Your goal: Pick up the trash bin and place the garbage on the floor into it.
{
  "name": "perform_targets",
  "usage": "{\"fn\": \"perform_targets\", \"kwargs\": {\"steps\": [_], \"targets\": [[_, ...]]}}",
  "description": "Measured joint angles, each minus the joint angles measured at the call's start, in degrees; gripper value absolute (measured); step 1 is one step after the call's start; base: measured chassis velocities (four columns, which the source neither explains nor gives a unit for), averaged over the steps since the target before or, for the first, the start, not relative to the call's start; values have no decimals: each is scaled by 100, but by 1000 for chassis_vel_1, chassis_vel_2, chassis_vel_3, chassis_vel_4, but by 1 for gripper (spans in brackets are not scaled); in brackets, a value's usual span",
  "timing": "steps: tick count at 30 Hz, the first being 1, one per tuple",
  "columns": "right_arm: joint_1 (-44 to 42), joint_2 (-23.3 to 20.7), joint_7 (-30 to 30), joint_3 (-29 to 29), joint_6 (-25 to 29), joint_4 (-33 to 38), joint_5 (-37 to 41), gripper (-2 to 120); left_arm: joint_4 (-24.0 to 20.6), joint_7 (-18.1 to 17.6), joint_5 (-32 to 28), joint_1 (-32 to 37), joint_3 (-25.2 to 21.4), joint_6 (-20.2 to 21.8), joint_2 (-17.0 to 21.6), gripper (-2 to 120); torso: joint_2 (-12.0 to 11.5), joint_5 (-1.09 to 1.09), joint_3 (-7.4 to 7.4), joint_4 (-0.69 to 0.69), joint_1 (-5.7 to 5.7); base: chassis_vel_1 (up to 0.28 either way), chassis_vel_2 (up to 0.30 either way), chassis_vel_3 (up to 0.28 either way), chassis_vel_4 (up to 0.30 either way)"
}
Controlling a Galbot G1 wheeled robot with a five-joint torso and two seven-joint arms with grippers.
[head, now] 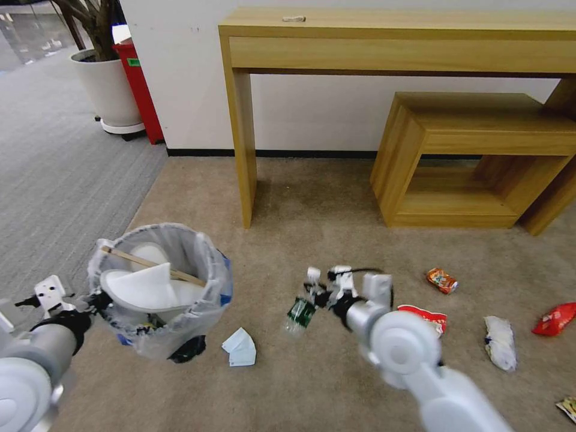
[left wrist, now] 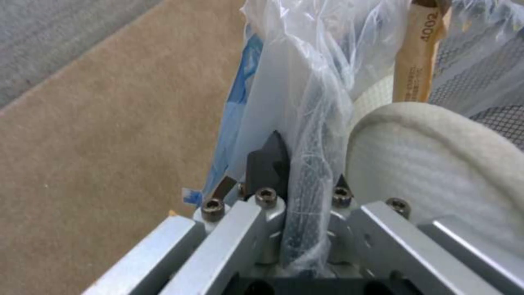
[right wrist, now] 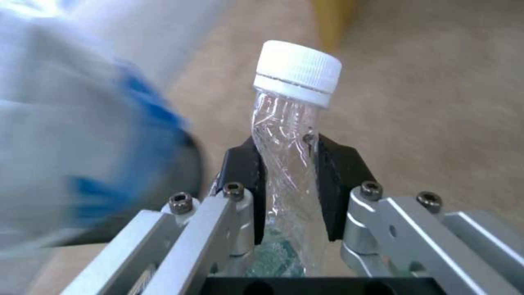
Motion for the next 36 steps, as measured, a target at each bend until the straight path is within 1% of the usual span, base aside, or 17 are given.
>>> {"fn": "perform_targets", "kwargs": {"steps": [3, 5, 6, 7, 9, 10, 12, 13, 14, 16, 21, 27, 29, 30, 32, 33, 36], "targets": [[-11, -57, -400, 11, 153, 85, -43, 18, 16, -16, 11, 0, 130, 0, 0, 1, 0, 0, 0, 0, 0, 0, 0, 0, 0], [-27, -97, -1113, -21, 650, 111, -326, 18, 28, -17, 13, 29, 333, -1, 0, 1, 0, 0, 0, 0, 0, 0, 0, 0, 0], [-27, -97, -1113, -21, 650, 111, -326, 18, 28, -17, 13, 29, 333, -1, 0, 1, 0, 0, 0, 0, 0, 0, 0, 0, 0], [-28, -104, -1304, -30, 789, 105, -389, 18, 28, -17, 16, 41, 391, -1, 1, 1, 0, 0, 0, 0, 0, 0, 0, 0, 0], [32, -138, -2808, -93, 1922, -140, -747, 18, 14, -26, 102, 101, 816, 0, 5, 1, 0, -1, 0, 0, 0, 0, 0, 0, 0], [32, -138, -2808, -93, 1922, -140, -747, 18, 14, -26, 102, 101, 816, 0, 5, 1, 0, -1, 0, 0, 0, 0, 0, 0, 0], [118, -134, -3705, -139, 2530, -331, -834, 18, -6, -25, 187, 137, 1142, 0, 14, 1, 0, -1, 0, 0, 0, 0, 0, 0, 0], [148, -133, -3961, -160, 2662, -395, -848, 18, -24, -25, 206, 152, 1242, 0, 18, 1, 0, -1, 0, 0, 0, 0, 0, 0, 0], [148, -133, -3961, -160, 2662, -395, -848, 18, -24, -25, 206, 152, 1242, 0, 18, 1, 0, -1, 0, 0, 0, 0, 0, 0, 0], [189, -121, -4304, -238, 2832, -577, -950, 18, -107, -25, 197, 181, 1390, 0, 25, 1, 0, -2, 0, 0, 0, 0, 0, 0, 0], [193, -64, -4604, -356, 3031, -954, -1302, 18, -331, -38, 22, 205, 1414, -1, 42, 1, 0, -1, 0, 0, 0, 0, 0, 0, 0], [191, -23, -4645, -391, 3080, -1110, -1501, 21, -494, -60, -73, 223, 1354, 0, 58, 1, 0, -1, 0, 0, 0, 0, 0, 0, 0], [190, -13, -4636, -389, 3087, -1109, -1502, 31, -504, -64, -73, 228, 1337, 1, 59, 1, 0, -2, 0, 0, 0, 0, 0, 0, 0], [190, -13, -4636, -389, 3087, -1109, -1502, 31, -504, -64, -73, 228, 1337, 1, 59, 1, 0, -2, 0, 0, 0, 0, 0, 0, 0], [166, -15, -4630, -373, 3105, -1092, -1501, 41, -504, -78, -65, 229, 1322, 1, 58, 1, 0, -2, 0, 0, 0, 0, 0, 0, 0], [166, -15, -4630, -373, 3105, -1092, -1501, 41, -504, -78, -65, 229, 1322, 1, 58, 1, 0, -2, 0, 0, 0, 0, 0, 0, 0], [114, -55, -4685, -327, 3172, -1072, -1501, 56, -489, -83, -72, 209, 1256, 2, 59, 1, 0, -2, 0, 0, 0, 0, 0, 0, 0]]}}
